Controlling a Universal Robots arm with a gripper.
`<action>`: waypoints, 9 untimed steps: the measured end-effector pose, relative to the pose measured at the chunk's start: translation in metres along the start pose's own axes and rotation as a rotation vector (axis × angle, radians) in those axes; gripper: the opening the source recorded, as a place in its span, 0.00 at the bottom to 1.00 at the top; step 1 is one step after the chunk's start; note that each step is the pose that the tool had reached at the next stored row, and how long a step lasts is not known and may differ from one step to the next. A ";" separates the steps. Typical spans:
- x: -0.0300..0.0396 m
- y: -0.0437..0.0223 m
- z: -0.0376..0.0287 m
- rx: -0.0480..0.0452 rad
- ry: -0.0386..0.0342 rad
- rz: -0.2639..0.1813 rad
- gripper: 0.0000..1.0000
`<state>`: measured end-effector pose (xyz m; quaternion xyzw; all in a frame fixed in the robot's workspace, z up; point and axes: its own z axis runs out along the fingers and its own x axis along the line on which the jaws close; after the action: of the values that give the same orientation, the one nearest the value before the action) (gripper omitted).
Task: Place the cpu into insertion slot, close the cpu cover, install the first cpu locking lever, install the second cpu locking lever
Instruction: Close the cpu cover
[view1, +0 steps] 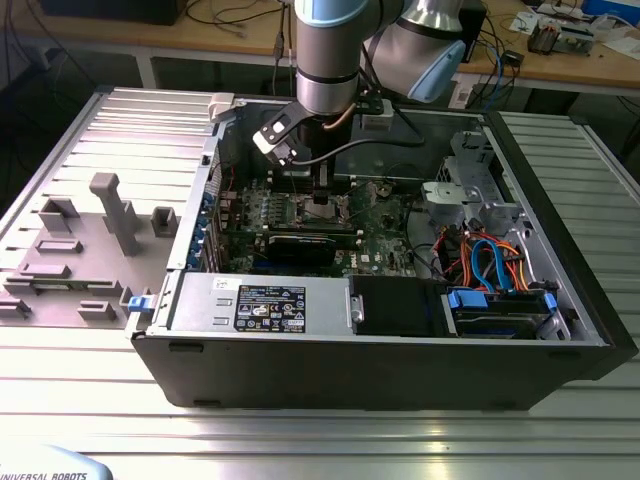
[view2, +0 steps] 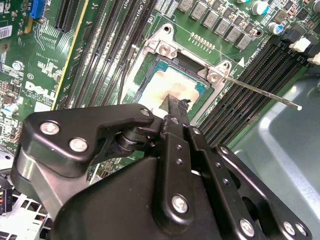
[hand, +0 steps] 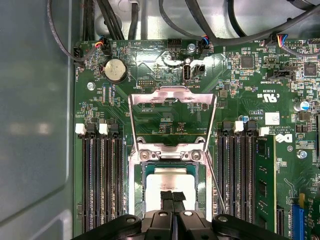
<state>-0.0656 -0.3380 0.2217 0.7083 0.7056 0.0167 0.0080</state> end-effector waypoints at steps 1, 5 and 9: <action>0.0000 0.0000 0.0000 0.0000 0.0000 0.000 0.11; 0.0000 0.0001 -0.0019 0.0000 -0.0004 0.000 0.11; 0.0001 0.0002 -0.0043 0.0000 -0.0050 0.000 0.11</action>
<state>-0.0656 -0.3380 0.2260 0.7083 0.7057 0.0149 0.0097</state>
